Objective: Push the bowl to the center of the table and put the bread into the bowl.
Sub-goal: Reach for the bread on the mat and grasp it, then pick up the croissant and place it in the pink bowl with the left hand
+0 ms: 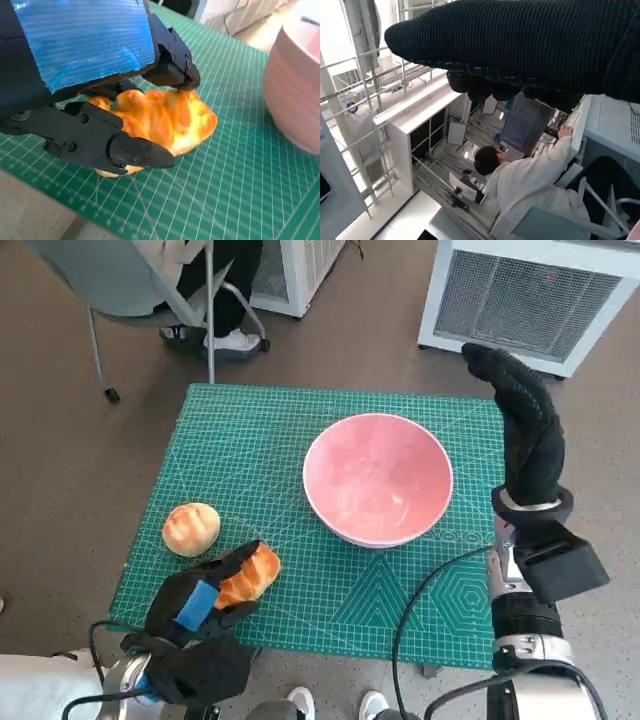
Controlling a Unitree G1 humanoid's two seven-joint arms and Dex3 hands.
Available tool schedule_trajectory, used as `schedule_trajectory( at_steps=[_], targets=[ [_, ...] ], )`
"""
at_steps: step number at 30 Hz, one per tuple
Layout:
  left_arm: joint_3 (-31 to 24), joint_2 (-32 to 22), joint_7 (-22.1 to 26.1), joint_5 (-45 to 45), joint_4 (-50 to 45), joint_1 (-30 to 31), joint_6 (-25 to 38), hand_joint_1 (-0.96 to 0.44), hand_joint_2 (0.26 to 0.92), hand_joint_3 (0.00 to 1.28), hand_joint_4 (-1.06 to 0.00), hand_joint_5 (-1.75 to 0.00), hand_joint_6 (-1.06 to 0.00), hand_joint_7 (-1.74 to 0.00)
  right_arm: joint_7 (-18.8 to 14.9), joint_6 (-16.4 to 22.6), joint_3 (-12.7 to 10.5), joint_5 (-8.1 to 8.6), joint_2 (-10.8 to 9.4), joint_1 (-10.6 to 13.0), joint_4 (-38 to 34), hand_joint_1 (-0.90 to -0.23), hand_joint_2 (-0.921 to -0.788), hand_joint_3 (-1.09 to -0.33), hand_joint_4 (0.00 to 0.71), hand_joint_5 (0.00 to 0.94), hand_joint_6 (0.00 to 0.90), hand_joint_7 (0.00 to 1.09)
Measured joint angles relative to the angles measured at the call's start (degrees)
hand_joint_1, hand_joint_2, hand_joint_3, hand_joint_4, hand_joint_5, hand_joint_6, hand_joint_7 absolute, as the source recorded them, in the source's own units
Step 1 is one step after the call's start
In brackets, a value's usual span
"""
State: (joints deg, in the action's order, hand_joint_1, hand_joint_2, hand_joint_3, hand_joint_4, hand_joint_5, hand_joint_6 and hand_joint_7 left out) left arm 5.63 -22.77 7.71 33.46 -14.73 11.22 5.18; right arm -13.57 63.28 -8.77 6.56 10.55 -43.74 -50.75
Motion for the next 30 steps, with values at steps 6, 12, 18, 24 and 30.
schedule_trajectory(
  at_steps=[6,12,18,24,30],
  targets=[
    [-0.2,0.0,-0.3,-1.1,0.1,-0.5,-0.5,0.00,0.921,0.11,-0.67,-1.18,-0.54,-1.23,0.0,0.0,0.0,0.01,0.0,0.0,0.0,-0.567,-0.921,-0.812,0.382,0.004,0.243,0.29],
    [-0.5,0.0,-0.3,-2.1,0.1,-0.9,-1.1,0.00,0.921,0.10,-0.67,-1.21,-0.57,-1.19,0.0,0.0,0.0,0.04,0.0,0.1,-0.1,-0.564,-0.921,-0.812,0.383,0.004,0.245,0.28],
    [-0.7,0.2,-0.3,-2.5,0.0,-2.1,-1.6,0.00,0.920,0.10,-0.66,-1.22,-0.58,-1.18,0.0,0.0,0.0,0.10,0.0,0.1,-0.1,-0.565,-0.921,-0.812,0.383,0.003,0.247,0.28],
    [-1.7,0.8,-0.3,-2.8,-2.2,-6.0,-0.9,0.00,0.920,0.07,-0.67,-1.21,-0.63,-1.14,0.0,-0.3,-0.1,0.16,0.0,0.2,-0.2,-0.566,-0.921,-0.813,0.383,0.003,0.250,0.28],
    [-2.5,2.1,-0.6,-3.3,-4.8,-13.9,-0.4,0.00,0.917,0.04,-0.71,-1.16,-0.68,-1.10,-0.2,-0.7,-0.1,0.38,0.0,0.2,-0.1,-0.566,-0.921,-0.813,0.384,0.002,0.253,0.27]
  ],
)
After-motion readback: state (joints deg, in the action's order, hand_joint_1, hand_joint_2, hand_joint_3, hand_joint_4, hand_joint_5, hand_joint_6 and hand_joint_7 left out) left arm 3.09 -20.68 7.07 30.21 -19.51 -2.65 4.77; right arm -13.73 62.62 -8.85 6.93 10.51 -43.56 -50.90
